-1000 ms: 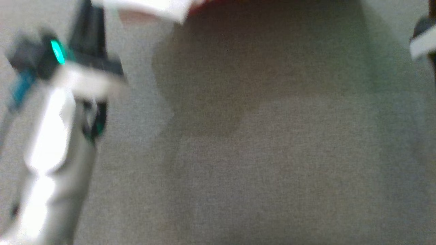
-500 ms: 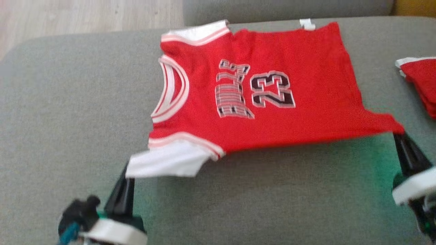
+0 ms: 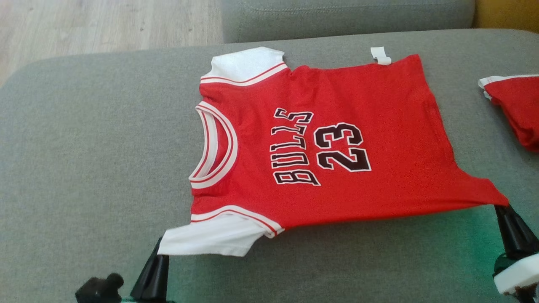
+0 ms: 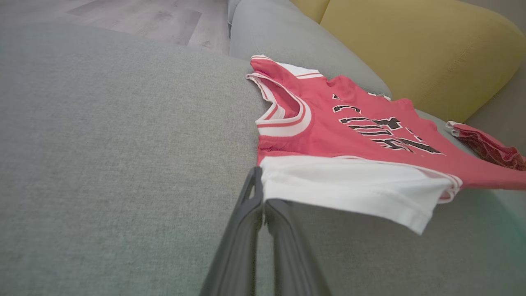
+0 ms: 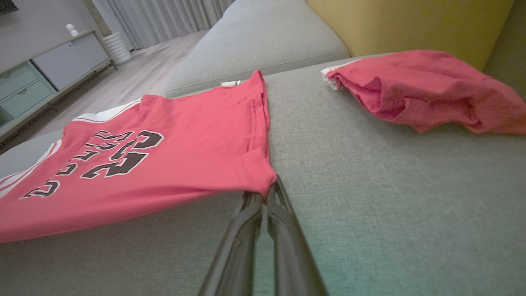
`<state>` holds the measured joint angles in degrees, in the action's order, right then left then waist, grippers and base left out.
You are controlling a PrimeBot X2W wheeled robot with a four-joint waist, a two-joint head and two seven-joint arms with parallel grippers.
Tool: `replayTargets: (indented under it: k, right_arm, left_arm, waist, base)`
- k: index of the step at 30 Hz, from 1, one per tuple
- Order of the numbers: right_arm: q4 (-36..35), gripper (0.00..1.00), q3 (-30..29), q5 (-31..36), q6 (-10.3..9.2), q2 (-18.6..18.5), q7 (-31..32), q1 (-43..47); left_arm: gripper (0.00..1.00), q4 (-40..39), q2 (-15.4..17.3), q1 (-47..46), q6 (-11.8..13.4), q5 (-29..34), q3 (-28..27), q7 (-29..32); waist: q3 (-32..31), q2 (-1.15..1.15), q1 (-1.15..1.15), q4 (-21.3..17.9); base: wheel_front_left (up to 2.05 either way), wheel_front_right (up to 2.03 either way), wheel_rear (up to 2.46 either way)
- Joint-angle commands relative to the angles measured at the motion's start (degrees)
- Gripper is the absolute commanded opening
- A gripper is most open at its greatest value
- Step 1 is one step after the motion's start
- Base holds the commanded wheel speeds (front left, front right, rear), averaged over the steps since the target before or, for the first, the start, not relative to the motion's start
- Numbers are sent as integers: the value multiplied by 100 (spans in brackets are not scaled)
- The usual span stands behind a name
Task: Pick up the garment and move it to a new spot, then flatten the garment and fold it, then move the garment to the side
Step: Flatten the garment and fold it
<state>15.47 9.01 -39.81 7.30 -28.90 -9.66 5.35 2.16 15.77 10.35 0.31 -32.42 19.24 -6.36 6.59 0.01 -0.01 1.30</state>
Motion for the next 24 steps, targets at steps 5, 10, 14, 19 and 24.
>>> replayTargets:
  k: [5,10,14,19,24]
  right_arm:
    - [-201,0,-168,38,19,-9,292,-267]
    - [-81,0,-111,-9,19,67,421,-614]
    - [93,0,20,-77,19,89,518,-1021]
    - [384,0,167,-153,19,78,554,-1493]
    - [662,0,334,-219,19,67,524,-1886]
  left_arm:
    - [0,-42,-125,-943,-22,-33,-114,80]
    - [0,352,-299,-1554,-87,-58,-90,54]
    - [0,823,-434,-2138,-176,-55,-85,-54]
    - [0,1466,-538,-2804,-318,-1,-38,-205]
    - [0,2074,-595,-3363,-441,47,11,-366]
  waist:
    - [225,-1,1,51]
    - [391,-1,1,63]
    - [590,-1,1,62]
    - [802,-1,1,85]
    - [948,-1,1,97]
  base:
    - [0,0,0]
    - [0,0,0]
    - [0,0,0]
    - [0,0,0]
    - [0,0,0]
